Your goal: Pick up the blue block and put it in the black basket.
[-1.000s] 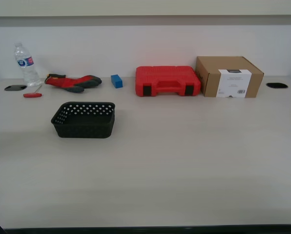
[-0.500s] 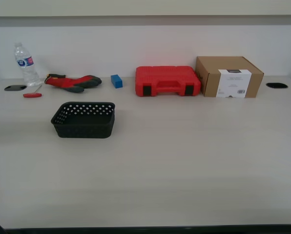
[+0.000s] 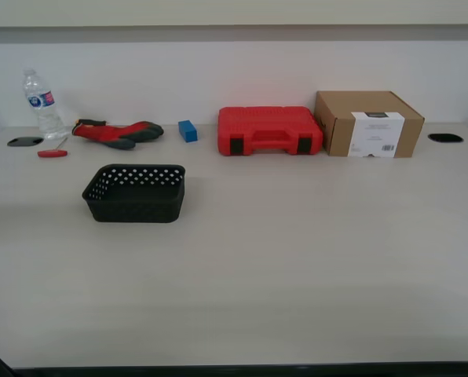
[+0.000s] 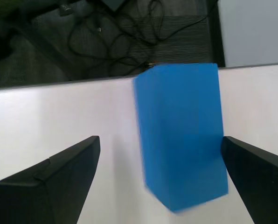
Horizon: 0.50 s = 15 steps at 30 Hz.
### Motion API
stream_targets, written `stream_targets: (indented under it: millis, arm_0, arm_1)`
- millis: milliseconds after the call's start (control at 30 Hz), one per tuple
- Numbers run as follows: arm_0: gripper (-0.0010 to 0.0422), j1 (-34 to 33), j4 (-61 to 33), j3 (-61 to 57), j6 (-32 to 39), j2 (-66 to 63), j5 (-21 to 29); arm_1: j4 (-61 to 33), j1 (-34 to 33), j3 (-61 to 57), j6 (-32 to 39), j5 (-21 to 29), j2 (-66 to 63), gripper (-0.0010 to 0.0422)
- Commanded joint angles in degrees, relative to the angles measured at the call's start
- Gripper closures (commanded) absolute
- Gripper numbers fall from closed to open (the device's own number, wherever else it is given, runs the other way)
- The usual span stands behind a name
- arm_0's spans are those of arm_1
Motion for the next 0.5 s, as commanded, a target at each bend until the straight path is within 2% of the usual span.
stream_targets:
  millis: [33, 100, 167, 233, 300, 433, 500]
  arm_0:
    - [0.0413, 0.00, 0.13, 0.07, 0.00, 0.02, 0.00]
    - [0.0413, 0.00, 0.20, 0.07, 0.00, 0.02, 0.00]
    - [0.0413, 0.04, 0.15, 0.07, 0.02, 0.02, -0.02]
    - [0.0413, 0.00, 0.20, 0.07, 0.00, 0.02, 0.04]
    - [0.0413, 0.00, 0.22, 0.07, 0.00, 0.02, 0.02]
    - [0.0413, 0.02, 0.24, 0.07, 0.02, 0.02, 0.02]
    - [0.0413, 0.07, 0.00, 0.07, 0.00, 0.02, -0.04]
  arm_1:
    - [-0.96, -0.59, 4.68, -0.11, 1.92, 5.22, 0.0091]
    - [-1.20, -1.86, 8.09, -0.13, 4.13, 8.28, 0.0110]
    - [-1.44, -3.37, 10.58, -0.13, 3.61, 10.10, 0.0130]
    - [-1.97, -4.48, 11.65, -1.25, 2.84, 10.49, 0.0170]
    - [-2.99, -5.03, 12.41, -1.84, 4.70, 10.36, 0.0240]
    - [-8.83, -6.47, 15.06, -1.16, 11.21, 9.73, 0.0421]
    - [-9.94, -7.82, 14.93, -0.20, 11.78, 8.07, 0.0408]
